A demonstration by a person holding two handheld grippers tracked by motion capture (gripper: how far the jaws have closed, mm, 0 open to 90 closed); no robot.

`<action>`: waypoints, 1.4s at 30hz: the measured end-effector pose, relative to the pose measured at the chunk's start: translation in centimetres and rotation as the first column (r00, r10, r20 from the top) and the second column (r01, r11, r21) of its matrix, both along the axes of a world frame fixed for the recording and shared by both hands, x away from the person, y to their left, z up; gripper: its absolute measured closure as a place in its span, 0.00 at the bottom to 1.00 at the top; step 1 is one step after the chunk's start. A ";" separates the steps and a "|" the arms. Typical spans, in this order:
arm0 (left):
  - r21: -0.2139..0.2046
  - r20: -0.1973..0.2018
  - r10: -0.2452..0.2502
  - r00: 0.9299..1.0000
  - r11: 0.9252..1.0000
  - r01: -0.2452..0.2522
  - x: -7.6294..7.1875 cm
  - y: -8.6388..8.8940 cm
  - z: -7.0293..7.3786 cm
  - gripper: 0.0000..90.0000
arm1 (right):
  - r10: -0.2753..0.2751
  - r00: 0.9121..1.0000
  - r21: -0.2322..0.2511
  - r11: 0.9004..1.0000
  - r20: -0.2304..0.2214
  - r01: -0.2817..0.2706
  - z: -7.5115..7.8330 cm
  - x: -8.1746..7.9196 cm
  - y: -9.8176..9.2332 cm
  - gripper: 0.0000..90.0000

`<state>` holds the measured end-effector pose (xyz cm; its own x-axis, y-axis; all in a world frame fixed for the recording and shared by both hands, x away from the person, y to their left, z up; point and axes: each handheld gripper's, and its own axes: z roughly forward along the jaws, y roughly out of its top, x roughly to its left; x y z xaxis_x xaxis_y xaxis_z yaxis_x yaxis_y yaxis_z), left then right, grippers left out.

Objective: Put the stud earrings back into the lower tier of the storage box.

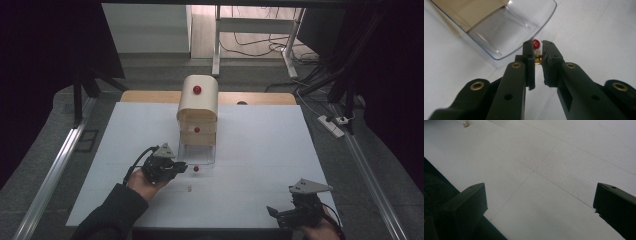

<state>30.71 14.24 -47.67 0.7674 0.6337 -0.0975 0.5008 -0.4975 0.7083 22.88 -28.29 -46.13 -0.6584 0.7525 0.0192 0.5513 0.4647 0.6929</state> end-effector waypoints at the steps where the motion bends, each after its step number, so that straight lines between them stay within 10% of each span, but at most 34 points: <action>1: -0.003 0.002 0.003 1.000 1.000 -0.003 0.1 0.0 0.0 0.89 | 0.000 1.000 0.000 1.000 0.000 0.000 0.0 0.0 0.0 0.00; 42: 0.021 -0.009 0.057 0.998 0.998 -0.056 4.0 -1.2 -1.5 0.89 | 0.005 1.000 -0.008 1.000 -0.001 -0.005 0.0 0.0 0.0 0.00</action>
